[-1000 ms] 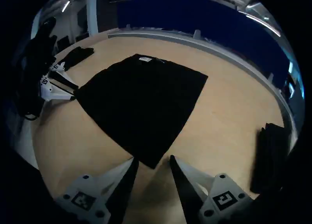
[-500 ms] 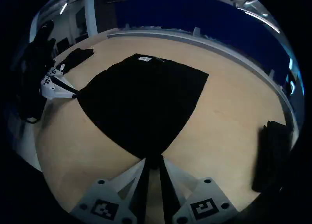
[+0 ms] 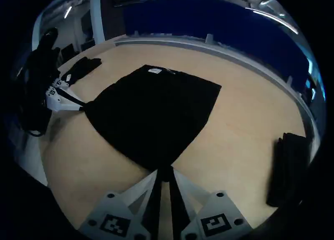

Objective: Fold towel

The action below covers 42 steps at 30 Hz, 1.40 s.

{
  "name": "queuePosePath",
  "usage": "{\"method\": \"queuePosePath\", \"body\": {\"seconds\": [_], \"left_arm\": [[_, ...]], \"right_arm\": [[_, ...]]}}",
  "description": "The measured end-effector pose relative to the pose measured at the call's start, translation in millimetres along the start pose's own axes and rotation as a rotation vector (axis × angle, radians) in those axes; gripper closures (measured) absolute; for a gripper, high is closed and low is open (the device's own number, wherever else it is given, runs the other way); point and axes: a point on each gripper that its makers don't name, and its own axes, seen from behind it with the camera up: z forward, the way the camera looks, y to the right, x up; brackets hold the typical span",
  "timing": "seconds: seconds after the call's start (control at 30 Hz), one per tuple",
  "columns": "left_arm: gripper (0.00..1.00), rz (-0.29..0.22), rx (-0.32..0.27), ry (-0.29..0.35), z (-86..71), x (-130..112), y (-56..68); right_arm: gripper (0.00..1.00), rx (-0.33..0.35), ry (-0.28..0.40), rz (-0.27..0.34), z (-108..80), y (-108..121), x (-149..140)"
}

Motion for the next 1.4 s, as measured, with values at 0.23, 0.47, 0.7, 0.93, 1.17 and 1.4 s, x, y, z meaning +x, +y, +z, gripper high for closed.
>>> {"method": "queuePosePath", "body": {"seconds": [0.23, 0.47, 0.7, 0.93, 1.17, 1.4], "left_arm": [[0.9, -0.021, 0.004, 0.015, -17.3, 13.9, -2.6], [0.9, -0.041, 0.013, 0.03, -38.4, 27.7, -1.5], [0.9, -0.069, 0.014, 0.036, -60.0, 37.3, 2.7], [0.9, -0.081, 0.017, 0.041, -82.4, 42.8, 9.6], [0.9, -0.114, 0.015, 0.045, -103.7, 46.1, 15.9], [0.9, -0.136, 0.008, 0.052, -117.5, 46.3, 21.3]], "right_arm": [[0.89, -0.001, 0.035, -0.003, -8.2, 3.7, 23.6], [0.88, 0.001, 0.05, -0.016, -17.0, 5.5, 45.5], [0.89, 0.003, 0.053, -0.029, -32.4, 5.8, 61.9], [0.89, 0.01, 0.051, -0.031, -51.0, 3.8, 75.9], [0.89, 0.019, 0.057, -0.014, -63.6, -0.7, 91.2], [0.89, 0.026, 0.049, -0.007, -71.3, -4.9, 93.6]]}}
